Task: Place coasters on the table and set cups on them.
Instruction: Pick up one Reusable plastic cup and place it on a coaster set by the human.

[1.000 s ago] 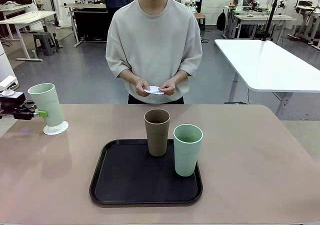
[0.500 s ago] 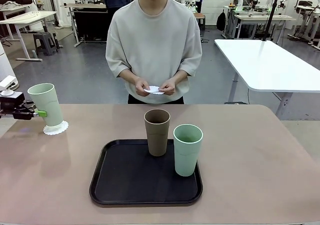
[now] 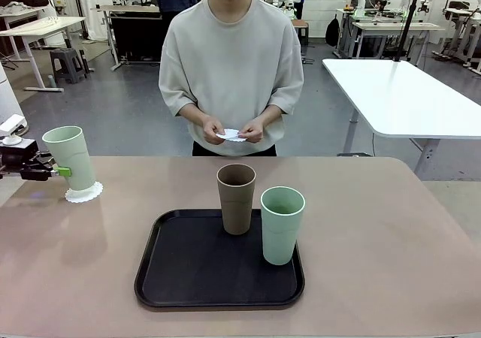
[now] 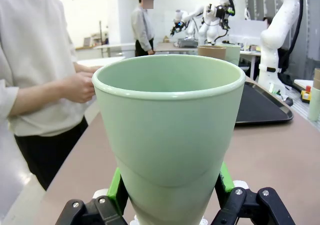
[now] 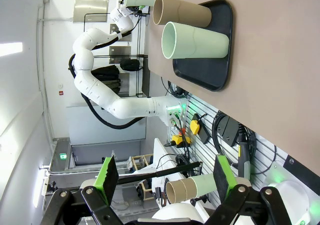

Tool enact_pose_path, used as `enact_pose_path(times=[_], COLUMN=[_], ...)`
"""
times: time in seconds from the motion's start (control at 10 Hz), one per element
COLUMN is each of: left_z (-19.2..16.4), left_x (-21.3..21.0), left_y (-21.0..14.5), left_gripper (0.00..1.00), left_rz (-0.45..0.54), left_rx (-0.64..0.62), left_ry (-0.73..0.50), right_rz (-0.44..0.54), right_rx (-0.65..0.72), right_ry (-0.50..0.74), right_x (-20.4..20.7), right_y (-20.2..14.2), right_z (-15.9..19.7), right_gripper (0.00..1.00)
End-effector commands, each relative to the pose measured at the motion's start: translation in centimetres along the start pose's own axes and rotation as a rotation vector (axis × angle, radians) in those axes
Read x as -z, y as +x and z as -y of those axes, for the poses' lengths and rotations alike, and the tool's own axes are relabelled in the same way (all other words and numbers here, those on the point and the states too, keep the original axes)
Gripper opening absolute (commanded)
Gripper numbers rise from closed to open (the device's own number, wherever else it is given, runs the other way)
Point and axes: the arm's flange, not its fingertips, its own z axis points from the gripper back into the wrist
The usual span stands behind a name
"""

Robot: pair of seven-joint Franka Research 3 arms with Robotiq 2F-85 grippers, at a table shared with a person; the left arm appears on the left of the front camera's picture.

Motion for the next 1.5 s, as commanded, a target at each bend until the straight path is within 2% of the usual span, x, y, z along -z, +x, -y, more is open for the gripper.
enact_pose_path(times=[0.0, 0.7, 1.4], left_z=[0.0, 0.1, -0.5], left_x=[0.0, -0.2, -0.2], left_y=[0.0, -0.9, -1.9], left_gripper=[0.85, 0.85, 0.85], left_rz=[0.0, -0.016, 0.004], left_rx=[0.0, 0.019, 0.028], left_ry=[0.0, -0.064, -0.073], right_rz=[0.004, 0.004, 0.004], right_rx=[-0.006, -0.006, -0.006], right_ry=[0.012, 0.012, 0.012], right_x=[-0.1, -0.1, -0.1], right_y=[0.0, 0.0, 0.0], right_z=[0.0, 0.0, 0.0], right_gripper=[1.0, 1.0, 1.0])
